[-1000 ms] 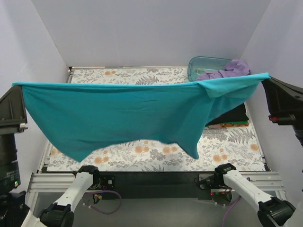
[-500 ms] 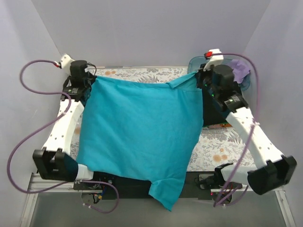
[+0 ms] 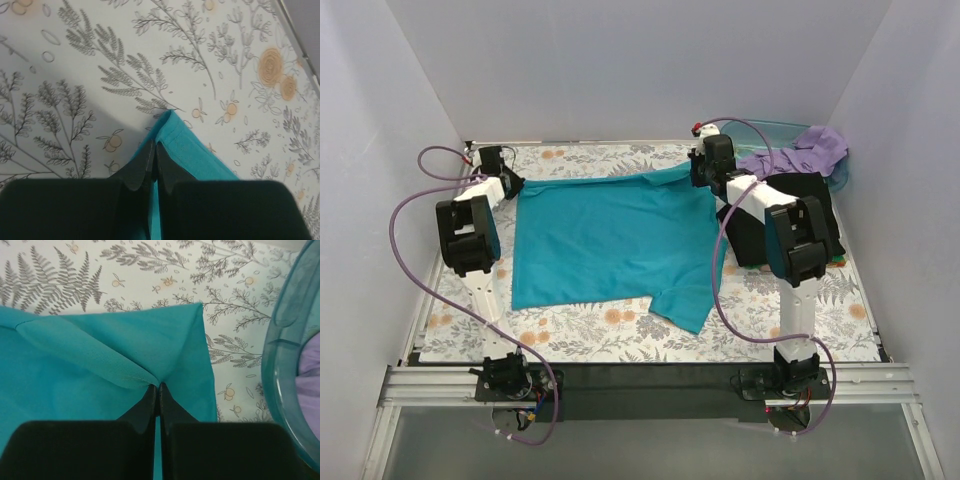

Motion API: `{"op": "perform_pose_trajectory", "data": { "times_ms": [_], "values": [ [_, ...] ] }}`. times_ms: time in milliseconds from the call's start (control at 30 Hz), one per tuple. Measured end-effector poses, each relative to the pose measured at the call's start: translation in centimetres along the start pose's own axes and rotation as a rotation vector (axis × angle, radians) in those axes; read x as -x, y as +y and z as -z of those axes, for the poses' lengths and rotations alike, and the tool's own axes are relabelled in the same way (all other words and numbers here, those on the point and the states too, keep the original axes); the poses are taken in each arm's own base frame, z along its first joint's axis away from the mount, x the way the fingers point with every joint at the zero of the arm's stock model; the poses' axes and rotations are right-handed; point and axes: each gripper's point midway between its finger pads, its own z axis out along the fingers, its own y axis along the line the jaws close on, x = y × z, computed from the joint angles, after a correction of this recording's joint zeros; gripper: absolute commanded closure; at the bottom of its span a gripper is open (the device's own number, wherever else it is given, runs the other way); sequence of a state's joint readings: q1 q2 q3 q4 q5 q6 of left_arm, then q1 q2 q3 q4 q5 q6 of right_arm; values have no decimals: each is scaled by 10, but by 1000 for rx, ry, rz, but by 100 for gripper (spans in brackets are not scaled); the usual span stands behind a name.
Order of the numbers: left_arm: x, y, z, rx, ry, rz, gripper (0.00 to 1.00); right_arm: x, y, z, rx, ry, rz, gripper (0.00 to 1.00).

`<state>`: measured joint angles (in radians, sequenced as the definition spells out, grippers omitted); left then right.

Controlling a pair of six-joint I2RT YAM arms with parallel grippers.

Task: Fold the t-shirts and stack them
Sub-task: Flatten the tshirt out, then fold the tshirt

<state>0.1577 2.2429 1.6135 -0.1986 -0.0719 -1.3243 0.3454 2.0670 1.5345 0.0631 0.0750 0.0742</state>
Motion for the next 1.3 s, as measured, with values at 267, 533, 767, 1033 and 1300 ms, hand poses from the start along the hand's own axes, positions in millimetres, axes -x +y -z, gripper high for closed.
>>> {"op": "perform_pose_trajectory", "data": {
  "times_ms": [267, 533, 767, 1033, 1300],
  "values": [
    [7, -18, -4, -77, 0, -11, 100, 22, -11, -26, -7, -35, -13, 99],
    [-8, -11, 32, -94, 35, -7, 100, 32, -8, 14, 8, -26, -17, 99],
    [16, -31, 79, -170, -16, -27, 100, 7, 0, 52, 45, 63, -45, 99],
    [-17, -6, 88, -123, 63, -37, 100, -55, 1, 89, 30, 255, -105, 99],
    [-45, 20, 86, -46, 135, -42, 100, -103, 13, 128, 73, 387, -181, 99]
  ]
}}
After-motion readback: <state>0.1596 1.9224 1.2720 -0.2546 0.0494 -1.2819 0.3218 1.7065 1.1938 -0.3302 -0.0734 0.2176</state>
